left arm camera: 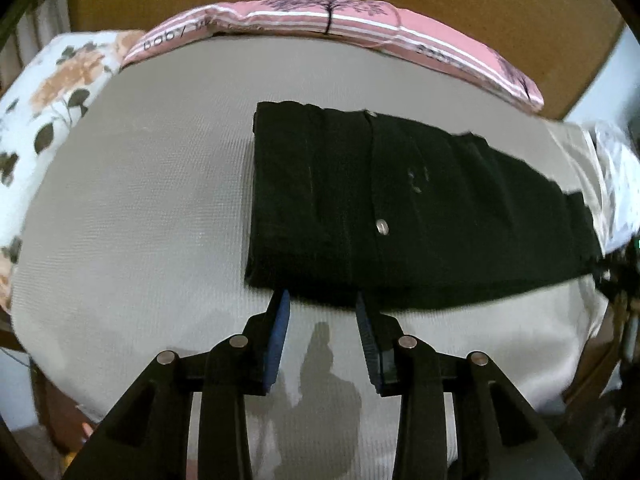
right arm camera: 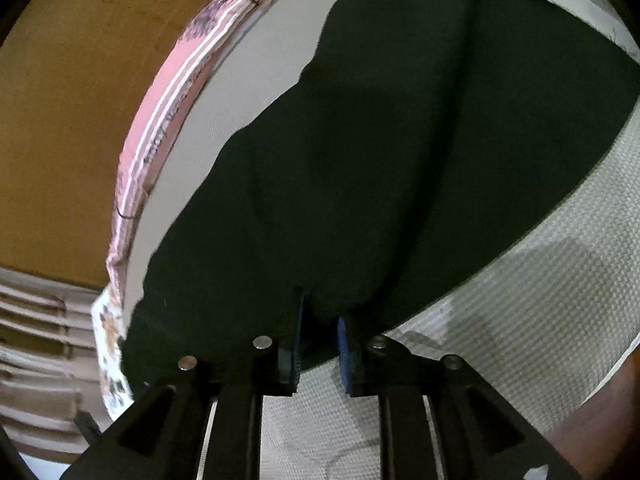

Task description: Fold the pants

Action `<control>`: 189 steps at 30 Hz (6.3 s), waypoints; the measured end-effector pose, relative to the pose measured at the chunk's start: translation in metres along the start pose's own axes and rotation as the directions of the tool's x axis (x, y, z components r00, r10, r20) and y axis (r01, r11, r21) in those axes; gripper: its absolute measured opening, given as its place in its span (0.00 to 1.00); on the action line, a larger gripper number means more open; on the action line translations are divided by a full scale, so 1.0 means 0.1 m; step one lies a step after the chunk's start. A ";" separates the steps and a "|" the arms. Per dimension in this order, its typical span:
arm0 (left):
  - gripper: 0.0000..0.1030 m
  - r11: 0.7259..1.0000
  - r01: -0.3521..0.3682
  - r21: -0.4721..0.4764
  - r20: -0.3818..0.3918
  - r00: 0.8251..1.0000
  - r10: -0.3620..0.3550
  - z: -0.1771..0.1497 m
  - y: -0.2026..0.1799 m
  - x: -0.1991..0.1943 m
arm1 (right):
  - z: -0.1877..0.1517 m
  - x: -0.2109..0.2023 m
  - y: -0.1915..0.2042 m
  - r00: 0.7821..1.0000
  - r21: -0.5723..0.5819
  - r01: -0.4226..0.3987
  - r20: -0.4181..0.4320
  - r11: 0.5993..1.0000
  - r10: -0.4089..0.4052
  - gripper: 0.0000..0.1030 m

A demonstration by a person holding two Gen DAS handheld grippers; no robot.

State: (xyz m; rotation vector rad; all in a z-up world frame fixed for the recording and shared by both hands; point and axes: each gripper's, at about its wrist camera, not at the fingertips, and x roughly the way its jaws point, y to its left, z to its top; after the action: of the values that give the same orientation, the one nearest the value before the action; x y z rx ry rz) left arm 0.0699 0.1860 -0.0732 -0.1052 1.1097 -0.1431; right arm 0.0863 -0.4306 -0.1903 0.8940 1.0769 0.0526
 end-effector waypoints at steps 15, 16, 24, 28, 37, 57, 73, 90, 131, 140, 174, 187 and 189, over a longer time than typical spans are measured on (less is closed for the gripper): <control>0.35 0.894 0.221 0.390 0.056 0.963 -0.263 0.40 -1.81 0.16 | 0.88 -0.44 -0.52 0.979 0.070 0.084 0.180 0.994 -0.096 0.35; 0.36 0.881 0.222 0.419 0.053 0.962 -0.268 0.39 -1.96 0.21 | 0.95 -0.44 -0.55 0.979 0.074 0.084 0.181 0.994 -0.096 0.35; 0.36 0.762 0.272 0.587 -0.046 0.952 -0.304 0.26 -2.97 0.71 | 1.15 -0.39 -0.59 0.984 0.072 0.060 0.161 0.996 -0.071 0.19; 0.36 0.712 0.301 0.634 -0.077 0.941 -0.329 0.17 -3.28 0.85 | 1.24 -0.47 -0.42 0.987 0.025 0.062 0.149 0.998 -0.065 0.10; 0.36 0.699 0.357 0.619 -0.121 0.923 -0.364 0.10 -3.57 1.03 | 1.55 -0.09 0.52 0.994 -0.150 0.042 0.103 0.988 -0.027 0.15; 0.36 0.720 0.414 0.557 -0.147 0.902 -0.405 0.05 -3.95 1.31 | 1.82 -0.23 -0.08 0.995 -0.062 0.002 0.104 0.998 0.005 0.32; 0.21 0.741 0.408 0.533 -0.144 0.907 -0.396 0.08 -4.01 1.40 | 2.14 0.14 0.21 0.991 -0.141 0.036 0.134 0.989 -0.017 0.04; 0.20 0.686 0.304 0.661 -0.099 0.941 -0.322 -0.11 -4.23 1.39 | 1.01 -1.07 -1.01 0.898 0.082 0.316 0.296 0.945 -0.326 0.03; 0.36 0.963 0.136 0.232 0.150 0.973 -0.174 0.65 -2.11 1.19 | 0.85 0.10 1.20 0.998 -0.481 0.057 0.013 0.875 -0.058 0.32; 0.36 0.976 0.148 0.160 0.122 0.978 -0.168 0.48 -1.78 1.32 | 0.42 1.57 2.60 0.939 -0.665 -0.188 -0.337 0.722 -0.066 0.32; 0.36 0.972 0.151 0.180 0.140 0.974 -0.177 0.26 -1.65 1.18 | 0.47 1.20 2.59 0.994 -0.739 0.067 -0.012 0.671 -0.112 0.36; 0.36 0.976 0.131 0.175 0.128 0.980 -0.154 0.20 -1.66 1.15 | 0.77 0.63 0.95 0.961 -0.477 0.274 0.112 0.835 -0.252 0.31; 0.36 0.976 0.133 0.172 0.126 0.980 -0.156 0.20 -1.66 1.14 | 0.76 0.49 0.78 0.955 -0.448 0.295 0.134 0.844 -0.263 0.31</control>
State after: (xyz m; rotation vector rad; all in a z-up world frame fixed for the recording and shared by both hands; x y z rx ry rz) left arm 0.1269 0.0039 -0.1391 -0.0484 0.9476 -0.3518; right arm 0.1991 -0.4034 -0.1627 0.2965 1.0603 0.0345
